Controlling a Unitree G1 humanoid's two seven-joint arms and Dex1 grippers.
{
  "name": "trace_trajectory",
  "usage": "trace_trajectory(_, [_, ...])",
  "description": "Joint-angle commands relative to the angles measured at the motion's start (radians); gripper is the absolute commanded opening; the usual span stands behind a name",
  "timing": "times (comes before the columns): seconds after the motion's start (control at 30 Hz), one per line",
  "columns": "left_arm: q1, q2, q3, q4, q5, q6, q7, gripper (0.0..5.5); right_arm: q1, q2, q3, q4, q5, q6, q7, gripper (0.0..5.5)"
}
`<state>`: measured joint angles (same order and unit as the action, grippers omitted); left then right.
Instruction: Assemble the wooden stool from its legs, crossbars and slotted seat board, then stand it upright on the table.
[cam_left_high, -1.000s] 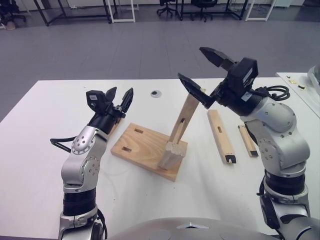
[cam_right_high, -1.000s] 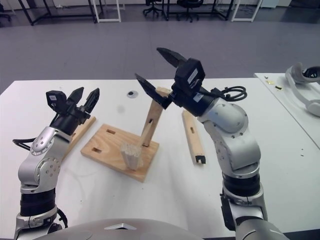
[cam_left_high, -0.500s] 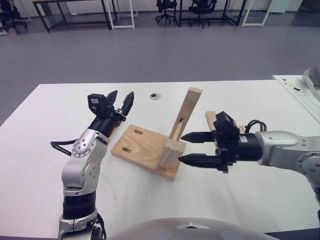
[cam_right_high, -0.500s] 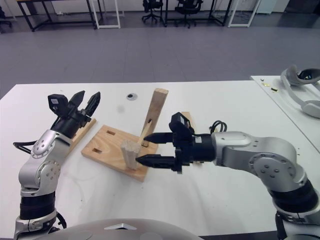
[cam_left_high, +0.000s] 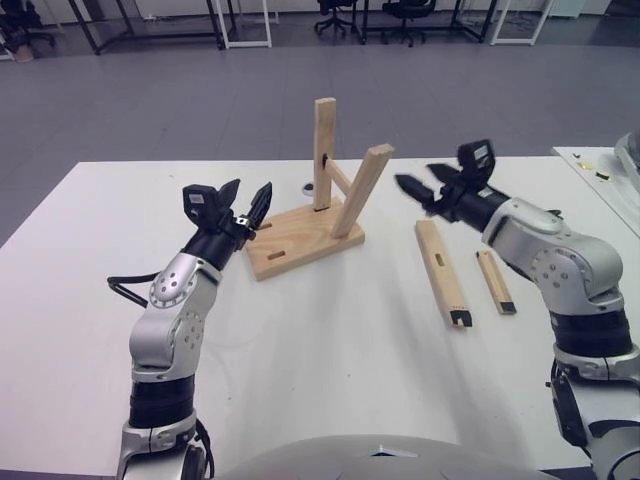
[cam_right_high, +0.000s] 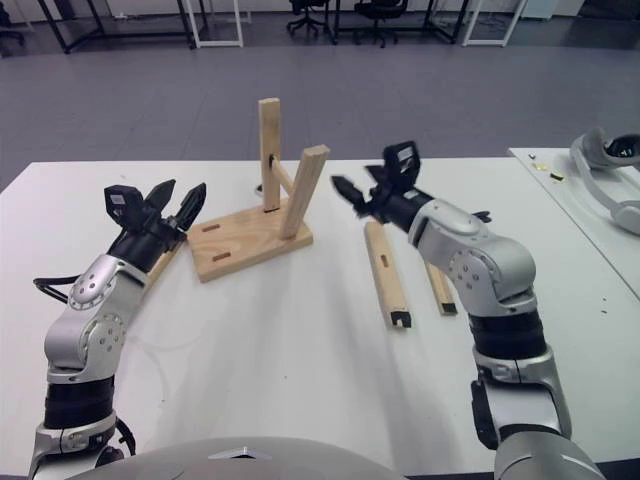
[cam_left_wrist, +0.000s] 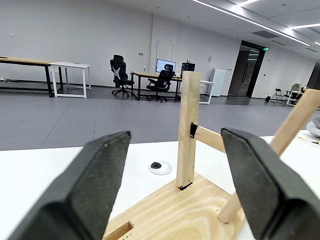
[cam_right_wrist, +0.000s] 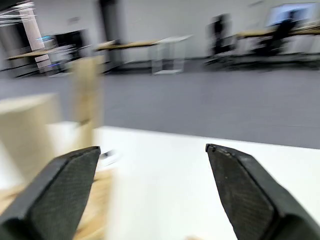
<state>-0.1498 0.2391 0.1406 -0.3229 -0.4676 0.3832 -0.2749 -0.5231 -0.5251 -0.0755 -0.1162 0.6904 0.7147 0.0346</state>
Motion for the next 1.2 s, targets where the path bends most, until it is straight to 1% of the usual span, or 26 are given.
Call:
trace_trajectory(0.03, [-0.048, 0.016, -0.008, 0.032, 0.012, -0.010, -0.027, 3.34, -0.010, 0.070, 0.021, -0.089, 0.028, -0.023, 0.104, 3.95])
trace_trajectory(0.1, [-0.075, 0.046, -0.021, 0.079, 0.049, -0.024, -0.052, 3.34, 0.014, 0.094, 0.033, -0.149, 0.060, -0.006, 0.158, 3.95])
trace_trajectory(0.13, [-0.106, 0.090, -0.050, 0.145, 0.124, -0.062, -0.067, 3.34, 0.017, 0.104, 0.032, -0.157, 0.061, -0.005, 0.170, 3.95])
trace_trajectory(0.23, [-0.284, 0.257, -0.201, 0.498, 0.446, -0.273, -0.087, 3.34, 0.006, 0.129, 0.018, -0.162, 0.059, -0.004, 0.177, 3.95])
trace_trajectory(0.3, [-0.431, 0.319, -0.306, 0.773, 0.613, -0.419, -0.098, 3.34, -0.003, 0.143, 0.017, -0.161, 0.056, -0.005, 0.180, 3.95])
trace_trajectory(0.37, [-0.554, 0.342, -0.421, 1.016, 0.731, -0.547, -0.177, 3.34, -0.009, 0.154, 0.014, -0.166, 0.055, -0.005, 0.175, 3.95])
trace_trajectory(0.47, [-0.674, 0.341, -0.584, 1.287, 0.921, -0.675, -0.194, 3.34, -0.010, 0.174, 0.000, -0.187, 0.066, -0.003, 0.160, 3.95])
trace_trajectory(0.57, [-0.726, 0.341, -0.731, 1.445, 1.080, -0.756, -0.242, 3.34, -0.015, 0.193, -0.012, -0.205, 0.075, 0.003, 0.142, 3.95])
trace_trajectory(0.63, [-0.741, 0.326, -0.763, 1.508, 1.098, -0.833, -0.327, 3.34, -0.011, 0.202, -0.022, -0.214, 0.072, 0.009, 0.132, 3.95])
trace_trajectory(0.73, [-0.745, 0.293, -0.689, 1.521, 0.969, -0.919, -0.530, 3.34, 0.010, 0.210, -0.032, -0.221, 0.057, 0.014, 0.114, 3.95])
trace_trajectory(0.8, [-0.737, 0.279, -0.624, 1.477, 0.849, -0.933, -0.688, 3.34, 0.020, 0.216, -0.035, -0.225, 0.052, 0.018, 0.107, 3.95])
trace_trajectory(0.87, [-0.713, 0.273, -0.559, 1.361, 0.703, -0.883, -0.865, 3.34, 0.026, 0.219, -0.038, -0.227, 0.047, 0.020, 0.103, 3.95])
trace_trajectory(0.93, [-0.669, 0.282, -0.521, 1.183, 0.583, -0.779, -0.992, 3.34, 0.033, 0.223, -0.045, -0.230, 0.041, 0.020, 0.099, 3.95])
trace_trajectory(0.97, [-0.630, 0.300, -0.511, 1.051, 0.533, -0.693, -1.046, 3.34, 0.034, 0.224, -0.049, -0.230, 0.039, 0.019, 0.099, 3.95])
trace_trajectory(1.07, [-0.510, 0.376, -0.514, 0.740, 0.494, -0.498, -1.125, 3.34, 0.023, 0.222, -0.060, -0.220, 0.034, 0.012, 0.104, 3.95])
trace_trajectory(1.2, [-0.335, 0.450, -0.501, 0.467, 0.470, -0.312, -1.120, 3.34, 0.011, 0.216, -0.058, -0.208, 0.020, 0.007, 0.125, 3.95])
